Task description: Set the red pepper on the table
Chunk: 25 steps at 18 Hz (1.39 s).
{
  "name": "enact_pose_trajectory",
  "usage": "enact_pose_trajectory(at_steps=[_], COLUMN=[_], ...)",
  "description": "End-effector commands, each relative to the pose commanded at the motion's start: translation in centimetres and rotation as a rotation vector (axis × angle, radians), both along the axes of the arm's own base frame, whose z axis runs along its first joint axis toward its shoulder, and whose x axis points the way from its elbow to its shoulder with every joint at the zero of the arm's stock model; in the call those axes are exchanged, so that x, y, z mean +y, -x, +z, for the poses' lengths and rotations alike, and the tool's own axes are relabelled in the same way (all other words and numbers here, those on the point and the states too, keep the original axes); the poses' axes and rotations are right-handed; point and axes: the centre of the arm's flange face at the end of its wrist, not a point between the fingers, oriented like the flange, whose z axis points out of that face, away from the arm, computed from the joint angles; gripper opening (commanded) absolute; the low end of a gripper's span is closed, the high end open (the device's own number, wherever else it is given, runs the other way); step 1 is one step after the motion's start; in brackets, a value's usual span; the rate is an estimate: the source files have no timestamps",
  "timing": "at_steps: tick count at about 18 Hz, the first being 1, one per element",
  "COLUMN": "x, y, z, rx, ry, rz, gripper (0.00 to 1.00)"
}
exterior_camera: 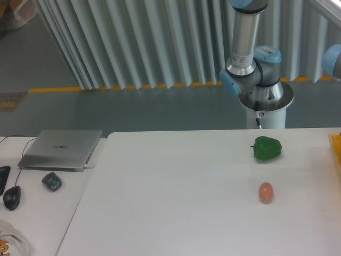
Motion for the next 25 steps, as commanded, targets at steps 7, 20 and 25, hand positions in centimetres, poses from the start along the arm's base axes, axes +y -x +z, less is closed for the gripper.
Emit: enact_pose_trajectory(at_steps=[7,20,25], x=[-0.3,0.1,0.0], y=[0.8,1.7,1.9], z=[-0.7,-4.2,-2.4], rx=[0.009,-0.014,-0.005], ry=[0.054,0.121,0.123], rz=[-0.006,-0.025,-0.066], gripper=[1.00,1.00,1.00])
